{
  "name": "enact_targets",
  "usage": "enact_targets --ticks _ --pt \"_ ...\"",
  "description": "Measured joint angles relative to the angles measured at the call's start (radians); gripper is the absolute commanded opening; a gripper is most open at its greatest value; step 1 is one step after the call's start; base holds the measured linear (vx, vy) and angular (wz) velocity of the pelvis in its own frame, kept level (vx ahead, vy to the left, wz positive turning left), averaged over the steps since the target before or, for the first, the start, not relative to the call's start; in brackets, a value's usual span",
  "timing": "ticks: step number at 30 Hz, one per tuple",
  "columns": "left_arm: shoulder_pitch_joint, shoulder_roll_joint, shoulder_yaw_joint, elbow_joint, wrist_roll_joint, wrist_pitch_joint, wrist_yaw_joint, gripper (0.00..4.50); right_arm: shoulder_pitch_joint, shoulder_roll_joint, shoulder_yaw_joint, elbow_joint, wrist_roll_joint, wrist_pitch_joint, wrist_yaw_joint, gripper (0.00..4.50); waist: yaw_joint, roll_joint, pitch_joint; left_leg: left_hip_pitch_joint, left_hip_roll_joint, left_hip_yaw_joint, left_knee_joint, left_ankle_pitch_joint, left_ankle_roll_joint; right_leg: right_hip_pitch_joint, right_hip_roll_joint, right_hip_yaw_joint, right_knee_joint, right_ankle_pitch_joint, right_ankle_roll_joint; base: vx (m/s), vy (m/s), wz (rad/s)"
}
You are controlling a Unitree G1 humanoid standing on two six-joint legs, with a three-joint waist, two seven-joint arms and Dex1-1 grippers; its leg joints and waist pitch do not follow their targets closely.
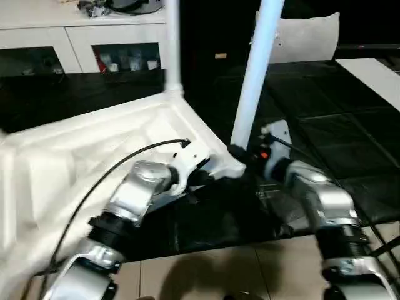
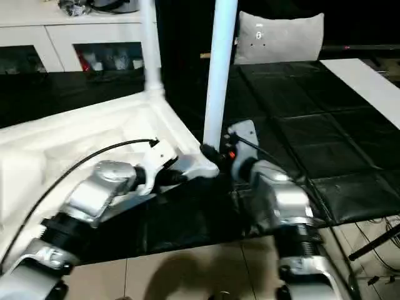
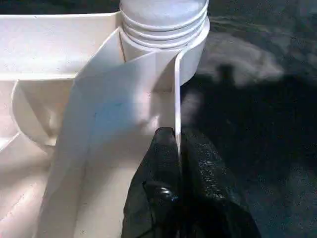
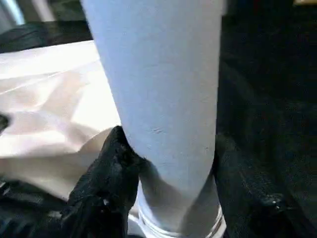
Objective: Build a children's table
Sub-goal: Rotate leg to tighten
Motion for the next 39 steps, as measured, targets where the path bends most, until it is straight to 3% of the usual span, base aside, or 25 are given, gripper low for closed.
enact_targets --ticks 2,8,9,20,24,25,29,34,39 --pt "-0.006 -0.002 -0.003 0.001 0.005 0.000 0.005 0.00 0.000 0.006 -0.006 0.002 0.001 -0.009 -0.006 2.52 0.004 0.000 0.000 -0.003 0.000 0.000 0.001 0.001 0.003 -0.003 -0.001 0.000 0.000 0.001 -0.001 0.000 0.000 0.00" --pt "-0.005 0.034 -0.035 0.001 0.019 -0.050 -0.028 0.00 0.018 -0.026 0.000 -0.003 0.018 -0.026 0.072 3.14 0.010 0.000 0.000 -0.003 0.000 0.000 0.001 0.001 0.003 -0.002 -0.002 0.000 -0.001 0.001 -0.001 0.000 0.000 0.00" --pt "-0.004 0.052 -0.044 0.001 0.022 -0.069 -0.043 0.00 0.027 -0.045 0.003 -0.006 0.024 -0.033 0.104 3.38 0.015 0.000 0.000 -0.003 0.000 0.000 0.001 0.001 0.003 -0.002 -0.002 0.000 0.000 0.001 -0.001 0.000 0.000 0.00" --pt "0.017 0.216 -0.102 0.003 0.016 -0.265 -0.251 0.00 0.085 -0.281 0.082 -0.053 0.075 -0.071 0.527 4.14 0.044 0.000 0.000 -0.001 0.001 0.000 0.004 -0.001 0.001 0.002 -0.003 0.000 0.000 0.001 0.001 0.000 0.000 0.00" --pt "0.026 0.277 -0.133 -0.006 0.009 -0.350 -0.362 0.00 0.086 -0.340 0.125 -0.062 0.078 -0.062 0.653 4.14 0.051 0.000 0.000 0.001 0.001 0.000 0.005 0.000 0.001 0.004 -0.003 0.000 0.000 -0.001 0.003 0.000 0.000 0.00" --pt "0.027 0.288 -0.139 -0.007 0.006 -0.366 -0.382 0.00 0.084 -0.350 0.134 -0.061 0.082 -0.062 0.681 3.89 0.053 0.000 0.000 0.001 0.000 0.000 0.005 0.000 0.001 0.004 -0.004 0.000 0.000 -0.001 0.003 0.000 0.000 0.00" --pt "0.027 0.336 -0.169 -0.021 -0.002 -0.430 -0.478 0.00 0.076 -0.382 0.186 -0.061 0.101 -0.051 0.804 3.76 0.059 -0.001 0.000 0.002 0.000 0.000 0.005 -0.001 0.001 0.006 -0.004 0.000 0.000 -0.001 0.003 0.000 0.000 0.00" --pt "0.030 0.349 -0.188 -0.034 -0.015 -0.460 -0.549 0.00 0.063 -0.379 0.213 -0.062 0.110 -0.035 0.858 3.25 0.071 -0.001 0.000 0.010 0.000 0.000 0.005 -0.001 0.001 0.009 -0.004 0.000 0.000 -0.001 0.004 0.000 0.000 0.00" --pt "0.030 0.350 -0.197 -0.034 -0.021 -0.477 -0.576 0.00 0.063 -0.349 0.234 -0.061 0.110 -0.048 0.868 2.80 0.071 -0.002 0.000 0.013 0.000 0.000 0.005 -0.001 0.001 0.011 -0.004 0.000 0.000 -0.001 0.004 0.000 0.000 0.00"
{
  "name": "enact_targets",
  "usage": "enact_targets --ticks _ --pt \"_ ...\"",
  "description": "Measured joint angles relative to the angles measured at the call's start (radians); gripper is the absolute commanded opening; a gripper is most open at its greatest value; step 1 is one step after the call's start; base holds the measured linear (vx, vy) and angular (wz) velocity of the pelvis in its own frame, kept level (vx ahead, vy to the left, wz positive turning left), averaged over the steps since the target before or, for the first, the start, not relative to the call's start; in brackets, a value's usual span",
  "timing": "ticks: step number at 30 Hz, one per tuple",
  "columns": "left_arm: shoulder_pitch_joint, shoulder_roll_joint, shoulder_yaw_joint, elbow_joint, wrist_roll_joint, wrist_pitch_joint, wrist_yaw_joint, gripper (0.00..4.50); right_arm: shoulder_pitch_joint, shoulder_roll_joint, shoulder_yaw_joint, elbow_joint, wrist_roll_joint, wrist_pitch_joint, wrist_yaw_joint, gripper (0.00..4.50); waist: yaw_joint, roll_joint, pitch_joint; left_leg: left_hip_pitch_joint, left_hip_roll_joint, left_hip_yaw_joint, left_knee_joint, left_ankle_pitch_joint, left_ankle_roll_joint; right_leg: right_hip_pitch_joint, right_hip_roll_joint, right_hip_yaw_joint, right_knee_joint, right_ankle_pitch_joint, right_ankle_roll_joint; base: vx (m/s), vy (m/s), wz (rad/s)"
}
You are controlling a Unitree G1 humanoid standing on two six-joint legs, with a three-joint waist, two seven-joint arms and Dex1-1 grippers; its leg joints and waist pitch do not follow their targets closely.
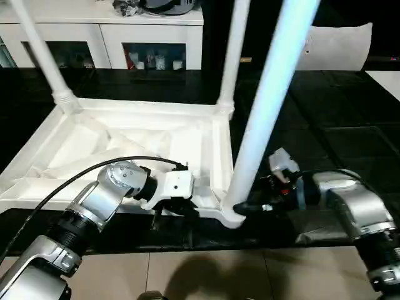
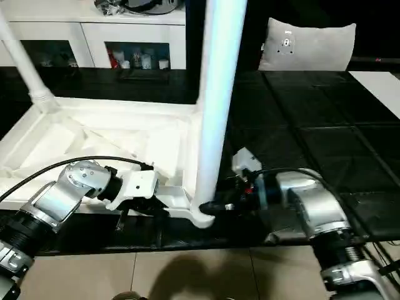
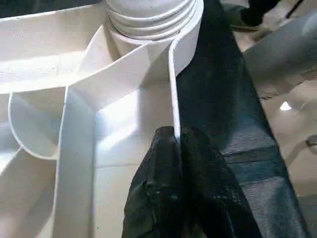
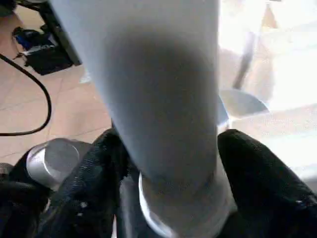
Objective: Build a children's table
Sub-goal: Rotate leg to tighten
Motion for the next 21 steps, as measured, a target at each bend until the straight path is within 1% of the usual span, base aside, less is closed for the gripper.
enact_targets --ticks 1,2,6,7,11,14,17,19,20,21 --pt "0.000 0.000 -0.001 0.000 0.000 -0.001 -0.001 0.00 0.000 0.001 0.001 0.000 0.001 0.002 0.001 2.70 0.000 0.000 0.000 0.000 0.000 0.000 0.000 0.000 0.000 0.000 0.000 0.000 0.000 0.000 0.000 0.000 0.000 0.00" --pt "0.000 0.000 -0.001 0.001 0.000 -0.003 -0.002 0.00 0.000 0.001 0.001 0.000 0.003 0.007 0.004 2.48 0.000 0.000 0.000 0.001 0.000 0.000 0.000 0.000 0.000 0.001 0.000 0.000 0.000 0.000 0.000 0.000 0.000 0.00" --pt "0.000 0.000 0.001 0.003 -0.003 -0.003 -0.012 0.00 0.000 -0.001 0.000 -0.006 0.006 0.022 0.005 2.39 0.000 0.000 0.000 0.001 0.000 0.000 0.000 0.000 0.000 0.001 0.000 0.000 0.000 0.000 0.001 0.000 0.000 0.00" --pt "0.000 -0.001 0.001 0.003 -0.005 -0.001 -0.012 0.00 0.001 -0.001 0.000 -0.007 0.006 0.023 0.005 2.27 0.000 0.000 0.000 0.001 0.000 0.000 0.000 0.000 0.000 0.001 0.000 0.000 0.000 0.000 0.001 0.000 0.000 0.00" --pt "0.011 -0.023 0.029 0.003 -0.040 0.067 -0.009 0.00 0.027 0.006 -0.015 -0.042 0.019 0.047 -0.029 2.13 0.000 0.000 0.000 0.001 0.000 0.000 0.000 0.000 0.000 0.001 0.000 0.000 0.000 0.000 0.001 0.000 0.000 0.00" --pt "0.015 -0.051 0.058 0.003 -0.035 0.155 0.059 0.00 0.040 0.048 -0.043 -0.057 0.004 0.069 -0.135 2.10 -0.006 0.000 0.000 0.002 0.000 0.000 0.000 0.000 0.000 0.003 0.000 0.001 0.001 0.000 0.000 0.000 0.000 0.00" --pt "0.017 -0.084 0.093 0.003 -0.019 0.239 0.155 0.00 0.040 0.127 -0.085 -0.047 -0.031 0.076 -0.309 2.06 -0.029 0.000 0.000 0.002 -0.001 -0.001 0.000 0.001 -0.002 0.004 0.000 0.001 0.000 0.000 0.001 0.000 0.000 0.00" --pt "0.019 -0.132 0.129 0.002 -0.006 0.317 0.254 0.00 0.021 0.212 -0.127 -0.017 -0.062 0.081 -0.479 2.05 -0.059 0.000 0.000 0.002 0.000 -0.001 0.000 0.001 -0.002 0.003 0.000 0.001 -0.001 0.000 0.001 0.000 0.000 0.00" --pt "0.018 -0.156 0.142 0.000 0.001 0.345 0.295 0.00 0.009 0.242 -0.140 -0.005 -0.077 0.083 -0.547 2.05 -0.068 0.000 0.000 0.002 -0.001 -0.001 0.000 0.001 -0.002 0.003 0.000 0.001 -0.001 0.000 0.001 0.000 0.000 0.00" --pt "0.016 -0.189 0.155 -0.001 0.009 0.380 0.351 0.00 -0.012 0.279 -0.153 0.015 -0.095 0.086 -0.641 2.05 -0.082 0.000 0.000 0.002 -0.001 -0.001 0.000 0.001 -0.002 0.003 0.000 0.001 -0.001 0.000 0.001 0.000 0.000 0.00"
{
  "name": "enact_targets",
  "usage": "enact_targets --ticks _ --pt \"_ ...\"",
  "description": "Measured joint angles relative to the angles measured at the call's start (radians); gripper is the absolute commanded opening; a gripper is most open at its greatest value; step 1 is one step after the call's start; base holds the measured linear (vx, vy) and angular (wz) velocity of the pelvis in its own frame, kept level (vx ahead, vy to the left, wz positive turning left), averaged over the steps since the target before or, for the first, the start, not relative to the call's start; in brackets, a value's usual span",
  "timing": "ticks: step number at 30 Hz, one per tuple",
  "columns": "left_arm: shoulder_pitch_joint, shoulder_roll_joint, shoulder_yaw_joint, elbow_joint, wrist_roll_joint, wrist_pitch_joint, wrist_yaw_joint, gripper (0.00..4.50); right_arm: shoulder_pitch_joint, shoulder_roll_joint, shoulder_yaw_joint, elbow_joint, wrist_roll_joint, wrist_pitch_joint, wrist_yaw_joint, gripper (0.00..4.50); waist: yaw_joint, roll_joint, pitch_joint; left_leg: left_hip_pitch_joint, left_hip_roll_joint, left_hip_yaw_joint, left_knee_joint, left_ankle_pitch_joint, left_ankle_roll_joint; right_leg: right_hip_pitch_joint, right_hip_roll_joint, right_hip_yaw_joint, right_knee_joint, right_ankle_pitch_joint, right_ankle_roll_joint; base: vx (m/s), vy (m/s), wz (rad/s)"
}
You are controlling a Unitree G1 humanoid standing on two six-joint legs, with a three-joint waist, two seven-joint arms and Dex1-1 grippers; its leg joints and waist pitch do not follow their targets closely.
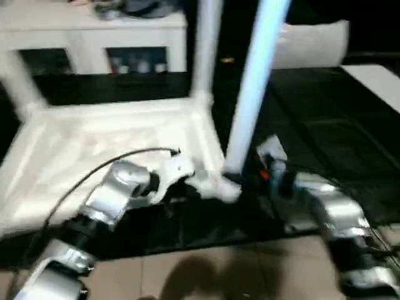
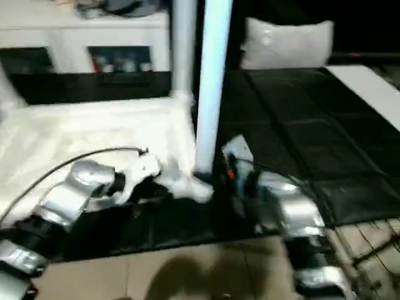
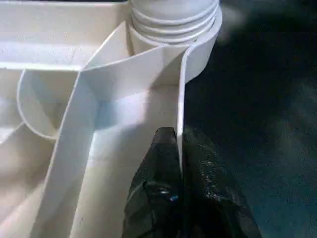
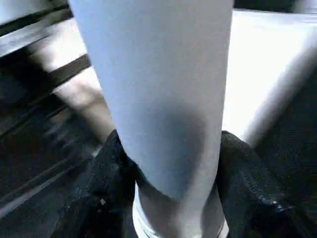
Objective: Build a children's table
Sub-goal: Rotate leg to tighten
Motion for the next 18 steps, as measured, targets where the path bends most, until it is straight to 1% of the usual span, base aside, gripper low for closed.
enact_targets --ticks 2,3,5,6,7,9,10,11,13,14,15,16,17,18 --pt "-0.003 -0.063 0.021 0.000 0.012 0.052 0.096 0.00 -0.034 0.062 -0.029 0.034 -0.022 0.006 -0.140 2.05 -0.009 0.000 0.000 -0.001 0.000 0.000 0.000 0.000 0.000 -0.001 0.000 0.000 0.000 0.000 0.000 0.000 0.000 0.00" --pt "-0.006 -0.095 0.030 0.000 0.013 0.073 0.144 0.00 -0.049 0.083 -0.041 0.051 -0.029 0.003 -0.200 2.05 -0.009 0.000 0.000 -0.002 0.000 0.000 -0.001 -0.001 0.001 -0.001 0.001 0.000 0.000 0.000 0.000 0.000 0.000 0.00" --pt "-0.008 -0.134 0.038 0.002 0.015 0.092 0.203 0.00 -0.067 0.101 -0.049 0.072 -0.041 -0.012 -0.266 2.05 -0.004 0.000 0.000 -0.003 0.000 0.000 -0.005 -0.001 0.001 -0.003 0.001 0.000 -0.001 -0.001 0.002 0.000 0.000 0.00" --pt "-0.018 -0.152 0.036 0.010 0.023 0.094 0.228 0.00 -0.075 0.106 -0.053 0.089 -0.047 -0.031 -0.289 2.38 0.002 0.000 0.000 -0.005 0.000 0.000 -0.006 -0.001 0.001 -0.004 0.002 -0.001 -0.001 -0.002 0.003 0.000 0.000 0.00" --pt "-0.024 -0.161 0.035 0.016 0.027 0.093 0.241 0.00 -0.078 0.108 -0.058 0.096 -0.051 -0.044 -0.297 2.58 0.006 0.000 0.000 -0.006 0.000 0.000 -0.007 -0.001 0.001 -0.005 0.002 -0.001 -0.001 -0.002 0.003 0.000 0.000 0.00" --pt "-0.030 -0.164 0.030 0.022 0.031 0.083 0.254 0.00 -0.077 0.116 -0.070 0.102 -0.050 -0.059 -0.297 2.81 0.015 0.000 0.000 -0.008 0.001 0.001 -0.008 -0.001 0.001 -0.007 0.002 -0.002 -0.001 0.000 -0.003 0.000 0.000 0.00" --pt "-0.032 -0.164 0.029 0.024 0.032 0.082 0.257 0.00 -0.076 0.120 -0.075 0.102 -0.048 -0.061 -0.295 2.81 0.018 0.000 0.000 -0.008 0.001 0.001 -0.008 -0.001 0.002 -0.007 0.002 -0.002 -0.001 0.000 -0.003 0.000 0.000 0.00" --pt "-0.032 -0.164 0.029 0.024 0.034 0.081 0.257 0.00 -0.075 0.120 -0.076 0.102 -0.047 -0.064 -0.292 2.93 0.019 0.000 0.000 -0.009 0.001 0.001 -0.008 -0.001 0.002 -0.008 0.002 -0.002 -0.001 0.000 -0.003 0.000 0.000 0.00" --pt "-0.033 -0.148 0.020 0.024 0.036 0.067 0.247 0.00 -0.064 0.101 -0.073 0.101 -0.043 -0.083 -0.253 3.20 0.023 0.000 0.000 -0.009 0.001 0.001 -0.008 -0.001 0.002 -0.008 0.002 -0.002 -0.001 0.000 -0.003 0.000 0.000 0.00" --pt "-0.032 -0.141 0.016 0.024 0.037 0.059 0.241 0.00 -0.058 0.093 -0.071 0.101 -0.036 -0.092 -0.232 3.20 0.026 0.000 0.000 -0.009 0.001 0.001 -0.008 -0.001 0.001 -0.008 0.002 -0.002 -0.001 0.000 -0.004 0.000 0.000 0.00" --pt "-0.032 -0.130 0.009 0.024 0.037 0.047 0.232 0.00 -0.051 0.075 -0.070 0.100 -0.026 -0.102 -0.203 3.38 0.027 0.000 0.000 -0.009 0.001 0.001 -0.008 -0.001 0.001 -0.008 0.002 -0.002 -0.001 0.001 -0.004 0.000 0.000 0.00" --pt "-0.032 -0.123 0.007 0.025 0.037 0.037 0.222 0.00 -0.045 0.063 -0.067 0.099 -0.019 -0.107 -0.180 3.38 0.028 0.000 0.000 -0.009 0.001 0.001 -0.007 -0.001 0.001 -0.009 0.002 -0.002 -0.001 0.001 -0.004 0.000 0.000 0.00" --pt "-0.031 -0.119 0.007 0.028 0.037 0.029 0.217 0.00 -0.043 0.060 -0.064 0.098 -0.016 -0.108 -0.165 3.51 0.028 0.000 0.000 -0.009 0.001 0.001 -0.007 -0.001 0.001 -0.009 0.002 -0.002 -0.001 0.001 -0.005 0.000 0.000 0.00" --pt "-0.032 -0.100 -0.006 0.036 0.040 -0.008 0.196 0.00 -0.032 0.028 -0.066 0.085 0.008 -0.106 -0.112 3.59 0.031 0.000 0.000 -0.009 0.001 0.001 -0.006 -0.001 0.001 -0.009 0.002 -0.002 -0.001 0.000 -0.003 0.000 0.000 0.00"
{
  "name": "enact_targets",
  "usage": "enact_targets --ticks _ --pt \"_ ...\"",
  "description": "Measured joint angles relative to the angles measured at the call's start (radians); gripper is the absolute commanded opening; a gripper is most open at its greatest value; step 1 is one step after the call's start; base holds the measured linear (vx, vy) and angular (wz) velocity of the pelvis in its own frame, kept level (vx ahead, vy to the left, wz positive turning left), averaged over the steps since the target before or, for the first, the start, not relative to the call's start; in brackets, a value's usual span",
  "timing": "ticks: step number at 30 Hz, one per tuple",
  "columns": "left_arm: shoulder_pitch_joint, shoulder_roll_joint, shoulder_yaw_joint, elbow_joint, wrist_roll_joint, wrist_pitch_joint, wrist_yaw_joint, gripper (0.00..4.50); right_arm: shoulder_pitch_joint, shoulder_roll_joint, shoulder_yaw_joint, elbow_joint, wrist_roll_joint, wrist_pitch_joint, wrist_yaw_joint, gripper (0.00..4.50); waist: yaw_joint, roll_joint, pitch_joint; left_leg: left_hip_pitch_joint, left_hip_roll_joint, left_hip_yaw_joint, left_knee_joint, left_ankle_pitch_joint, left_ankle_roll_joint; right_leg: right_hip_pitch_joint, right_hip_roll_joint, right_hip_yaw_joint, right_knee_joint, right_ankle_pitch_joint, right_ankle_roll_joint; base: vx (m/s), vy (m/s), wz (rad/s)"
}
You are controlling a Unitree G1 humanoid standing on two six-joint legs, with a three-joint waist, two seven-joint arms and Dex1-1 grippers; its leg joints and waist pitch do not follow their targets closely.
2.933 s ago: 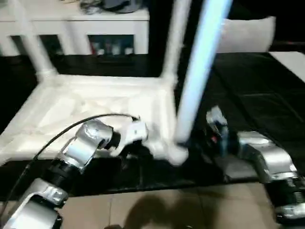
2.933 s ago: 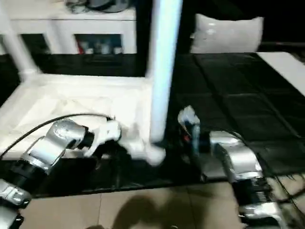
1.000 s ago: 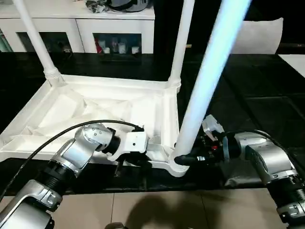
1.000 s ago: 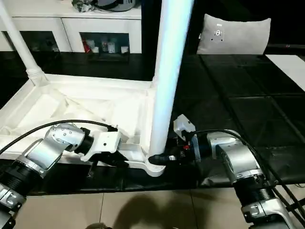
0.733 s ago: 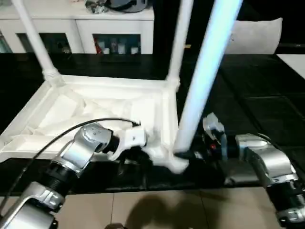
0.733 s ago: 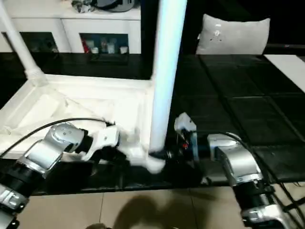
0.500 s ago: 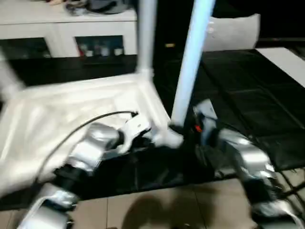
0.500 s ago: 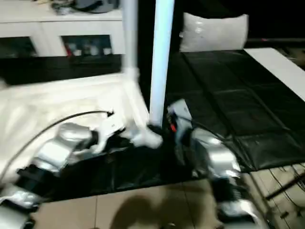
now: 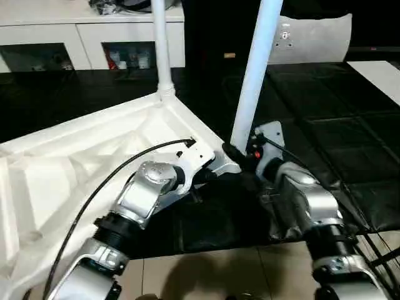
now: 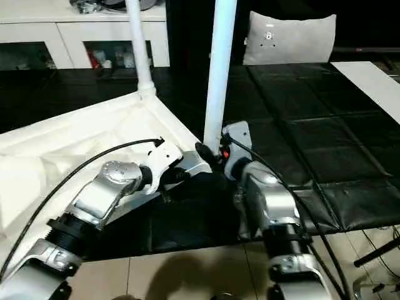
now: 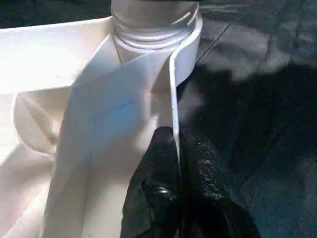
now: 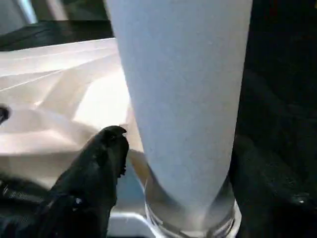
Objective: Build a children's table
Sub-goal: Rotate leg to tighten
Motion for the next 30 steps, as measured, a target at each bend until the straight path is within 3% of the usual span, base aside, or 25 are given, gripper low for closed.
enact_targets --ticks 5,7,10,16,17,21,27,30 --pt "0.002 0.069 -0.008 0.022 0.000 -0.083 -0.072 0.00 0.047 -0.130 0.023 -0.073 0.049 -0.001 0.244 3.84 0.007 0.000 0.000 0.000 0.000 0.000 0.002 0.000 0.000 0.002 0.000 0.000 0.000 -0.001 0.003 0.000 0.000 0.00" --pt "0.002 0.097 -0.017 0.029 -0.001 -0.119 -0.112 0.00 0.048 -0.172 0.041 -0.081 0.051 -0.005 0.323 4.14 0.008 0.000 0.000 0.001 0.000 0.000 0.002 0.000 0.000 0.003 0.000 0.000 0.000 -0.001 0.003 0.000 0.000 0.00" --pt "0.005 0.163 -0.044 0.030 -0.017 -0.201 -0.225 0.00 0.048 -0.268 0.061 -0.079 0.052 -0.022 0.441 4.14 0.017 0.000 0.000 0.001 0.000 0.000 0.002 0.000 0.000 0.003 0.000 0.000 0.000 -0.001 0.003 0.000 0.000 0.00" --pt "0.006 0.242 -0.070 0.035 -0.035 -0.309 -0.394 0.00 0.043 -0.328 0.104 -0.076 0.067 -0.041 0.613 4.14 0.034 0.000 0.000 0.005 0.000 0.000 0.002 0.000 0.000 0.004 -0.001 0.000 0.000 -0.001 0.003 0.000 0.000 0.00" --pt "0.006 0.249 -0.076 0.035 -0.037 -0.324 -0.414 0.00 0.042 -0.334 0.112 -0.074 0.068 -0.046 0.634 3.85 0.036 0.000 0.000 0.005 -0.001 0.000 0.003 0.000 0.001 0.004 -0.002 0.000 0.000 -0.001 0.003 0.000 0.000 0.00" --pt "0.002 0.271 -0.098 0.038 -0.043 -0.379 -0.479 0.00 0.032 -0.350 0.144 -0.059 0.069 -0.067 0.704 3.62 0.040 0.000 0.000 0.006 -0.001 0.000 0.003 -0.001 0.001 0.004 -0.003 0.000 0.001 0.001 -0.001 0.000 0.000 0.00" --pt "0.000 0.284 -0.119 0.035 -0.053 -0.417 -0.559 0.00 0.032 -0.331 0.188 -0.059 0.073 -0.067 0.768 2.91 0.048 -0.001 0.000 0.007 -0.001 0.001 0.003 0.000 0.001 0.005 -0.003 0.000 0.001 -0.001 0.003 0.000 0.000 0.00" --pt "0.000 0.283 -0.124 0.033 -0.054 -0.427 -0.569 0.00 0.032 -0.312 0.208 -0.059 0.074 -0.069 0.777 2.81 0.050 -0.001 0.000 0.007 -0.001 0.001 0.004 0.000 0.001 0.005 -0.003 0.000 0.001 -0.001 0.003 0.000 0.000 0.00"
